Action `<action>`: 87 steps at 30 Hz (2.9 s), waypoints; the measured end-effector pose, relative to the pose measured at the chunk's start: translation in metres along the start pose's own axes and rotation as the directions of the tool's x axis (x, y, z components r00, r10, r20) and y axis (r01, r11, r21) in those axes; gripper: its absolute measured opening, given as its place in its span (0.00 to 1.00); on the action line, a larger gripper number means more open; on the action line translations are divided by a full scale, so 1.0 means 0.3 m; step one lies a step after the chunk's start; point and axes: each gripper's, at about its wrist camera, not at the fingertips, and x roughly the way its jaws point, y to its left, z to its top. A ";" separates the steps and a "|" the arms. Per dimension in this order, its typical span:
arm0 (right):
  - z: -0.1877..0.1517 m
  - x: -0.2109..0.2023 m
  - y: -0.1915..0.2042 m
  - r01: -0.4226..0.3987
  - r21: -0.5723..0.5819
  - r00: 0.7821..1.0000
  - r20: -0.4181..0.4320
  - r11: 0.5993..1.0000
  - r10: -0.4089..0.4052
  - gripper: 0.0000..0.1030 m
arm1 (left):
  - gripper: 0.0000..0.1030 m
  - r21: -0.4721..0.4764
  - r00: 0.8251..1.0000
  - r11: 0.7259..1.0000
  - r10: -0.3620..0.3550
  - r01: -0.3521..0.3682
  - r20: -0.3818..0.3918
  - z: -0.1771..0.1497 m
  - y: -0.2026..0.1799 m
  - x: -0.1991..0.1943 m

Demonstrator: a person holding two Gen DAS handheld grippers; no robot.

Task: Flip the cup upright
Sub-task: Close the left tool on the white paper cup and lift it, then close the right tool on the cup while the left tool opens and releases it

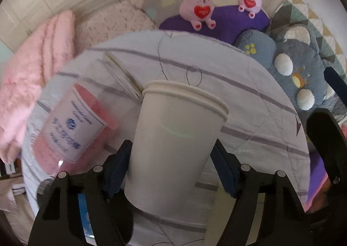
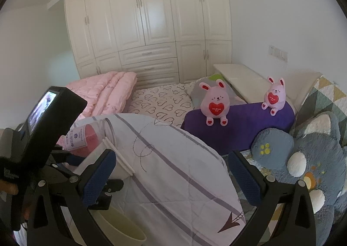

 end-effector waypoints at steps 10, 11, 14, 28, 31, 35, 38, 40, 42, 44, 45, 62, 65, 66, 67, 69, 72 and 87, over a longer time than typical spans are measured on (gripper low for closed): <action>0.024 -0.059 0.037 0.012 -0.028 0.999 0.033 1.000 -0.011 1.00 | 0.66 -0.019 0.991 0.999 0.037 -0.035 0.125 -0.029 0.029 -0.182; 0.027 -0.072 0.043 0.010 -0.030 0.999 0.041 1.000 -0.009 1.00 | 0.66 -0.018 0.991 0.999 0.037 -0.035 0.132 -0.039 0.031 -0.201; 0.039 -0.121 0.068 0.005 -0.041 0.998 0.065 0.999 -0.002 1.00 | 0.66 -0.032 0.987 0.999 0.037 -0.032 0.158 -0.074 0.045 -0.265; -0.028 -0.326 0.349 -0.102 -0.162 0.990 0.078 0.981 0.116 1.00 | 0.67 -0.161 0.980 0.983 0.109 -0.083 0.163 -0.484 0.180 -0.436; -0.073 -0.329 0.409 -0.128 -0.185 0.990 0.036 0.974 0.137 1.00 | 0.67 -0.187 0.985 0.978 0.115 -0.090 0.127 -0.572 0.202 -0.412; -0.132 -0.320 0.466 -0.172 -0.188 0.985 -0.023 0.967 0.171 1.00 | 0.67 -0.239 0.991 0.968 0.096 -0.072 0.093 -0.687 0.239 -0.375; -0.172 -0.303 0.502 -0.189 -0.196 0.981 -0.069 0.962 0.179 1.00 | 0.67 -0.273 0.993 0.959 0.092 -0.069 0.071 -0.757 0.259 -0.345; -0.201 -0.300 0.534 -0.199 -0.206 0.979 -0.091 0.958 0.184 1.00 | 0.67 -0.303 0.994 0.951 0.088 -0.065 0.061 -0.792 0.276 -0.327; -0.227 -0.292 0.569 -0.198 -0.228 0.978 -0.111 0.953 0.177 1.00 | 0.67 -0.338 0.993 0.938 0.098 -0.071 0.062 -0.818 0.298 -0.316; -0.244 -0.281 0.591 -0.202 -0.242 0.976 -0.128 0.949 0.175 1.00 | 0.67 -0.365 0.993 0.929 0.096 -0.065 0.066 -0.833 0.310 -0.306; -0.252 -0.278 0.602 -0.204 -0.247 0.975 -0.134 0.948 0.175 1.00 | 0.67 -0.380 0.993 0.923 0.093 -0.061 0.067 -0.846 0.319 -0.300; -0.280 -0.224 0.663 -0.267 -0.198 0.937 -0.282 0.943 0.206 1.00 | 0.85 -0.406 0.991 0.913 0.034 0.022 0.130 -0.912 0.348 -0.273; -0.268 -0.225 0.678 -0.285 -0.166 0.927 -0.299 0.944 0.227 1.00 | 0.85 -0.405 0.989 0.914 0.031 0.031 0.146 -0.929 0.351 -0.293; -0.265 -0.225 0.685 -0.296 -0.150 0.921 -0.309 0.943 0.239 1.00 | 0.85 -0.402 0.988 0.915 0.033 0.030 0.150 -0.935 0.349 -0.302; -0.264 -0.223 0.691 -0.309 -0.132 0.913 -0.319 0.942 0.254 1.00 | 0.85 -0.397 0.987 0.917 0.036 0.030 0.158 -0.946 0.348 -0.315; -0.264 -0.215 0.707 -0.338 -0.093 0.894 -0.343 0.937 0.288 1.00 | 0.86 -0.389 0.986 0.921 0.039 0.028 0.162 -0.961 0.350 -0.332; -0.272 -0.196 0.737 -0.360 -0.046 0.867 -0.385 0.932 0.316 1.00 | 0.86 -0.387 0.984 0.922 0.047 0.023 0.172 -0.986 0.364 -0.356; -0.343 -0.032 0.842 -0.392 0.232 0.713 -0.535 0.890 0.453 1.00 | 0.86 -0.348 0.984 0.936 0.010 0.054 0.180 -1.023 0.433 -0.362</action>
